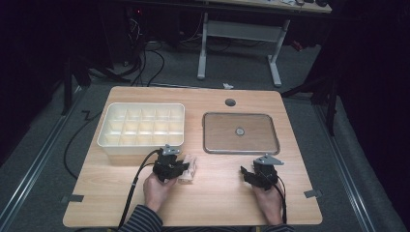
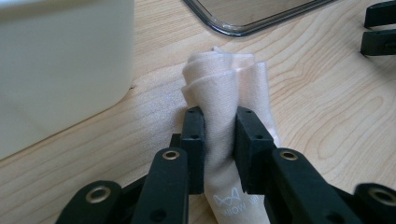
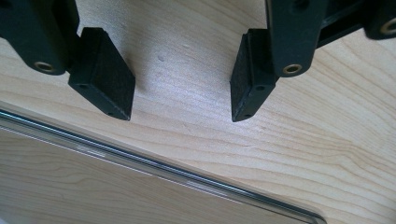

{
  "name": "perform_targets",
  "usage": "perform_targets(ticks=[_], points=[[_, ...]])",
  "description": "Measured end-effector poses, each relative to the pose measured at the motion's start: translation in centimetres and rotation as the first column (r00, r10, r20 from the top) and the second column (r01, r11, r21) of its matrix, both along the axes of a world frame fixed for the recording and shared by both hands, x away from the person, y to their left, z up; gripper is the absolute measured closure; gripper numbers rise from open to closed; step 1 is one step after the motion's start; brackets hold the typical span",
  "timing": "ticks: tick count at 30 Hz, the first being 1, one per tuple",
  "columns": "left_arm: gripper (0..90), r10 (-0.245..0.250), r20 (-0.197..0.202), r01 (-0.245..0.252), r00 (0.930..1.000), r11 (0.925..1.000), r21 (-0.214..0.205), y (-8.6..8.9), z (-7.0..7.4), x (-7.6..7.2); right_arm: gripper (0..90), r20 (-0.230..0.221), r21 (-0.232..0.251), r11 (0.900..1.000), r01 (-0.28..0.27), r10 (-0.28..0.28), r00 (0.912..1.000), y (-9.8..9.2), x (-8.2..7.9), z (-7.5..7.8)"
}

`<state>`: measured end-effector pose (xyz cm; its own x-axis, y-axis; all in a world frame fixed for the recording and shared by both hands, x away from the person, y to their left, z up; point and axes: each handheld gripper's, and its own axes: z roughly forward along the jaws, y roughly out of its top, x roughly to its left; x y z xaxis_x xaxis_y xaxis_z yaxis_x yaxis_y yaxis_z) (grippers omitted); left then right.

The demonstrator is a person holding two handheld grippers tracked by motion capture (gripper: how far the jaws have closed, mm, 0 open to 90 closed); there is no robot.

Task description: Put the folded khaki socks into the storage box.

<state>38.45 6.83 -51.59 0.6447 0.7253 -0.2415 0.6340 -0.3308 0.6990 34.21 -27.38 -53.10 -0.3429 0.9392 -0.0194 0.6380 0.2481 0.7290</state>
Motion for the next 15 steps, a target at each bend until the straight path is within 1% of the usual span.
perform_targets(ticks=[10, 15], points=[[76.0, -0.012, 0.0, 0.012, 0.9999, 0.9998, -0.013, 0.25, 0.35, -0.12, 40.1, 0.0, 0.0, 1.0, 0.0, 0.0, 1.0, 0.0, 0.01, 0.0], [76.3, -0.02, -0.003, 0.02, 0.9998, 0.9997, -0.012, 0.4, 0.49, -0.17, 39.9, 0.0, 0.0, 1.0, 0.0, 0.0, 1.0, 0.01, 0.01, 0.0]])
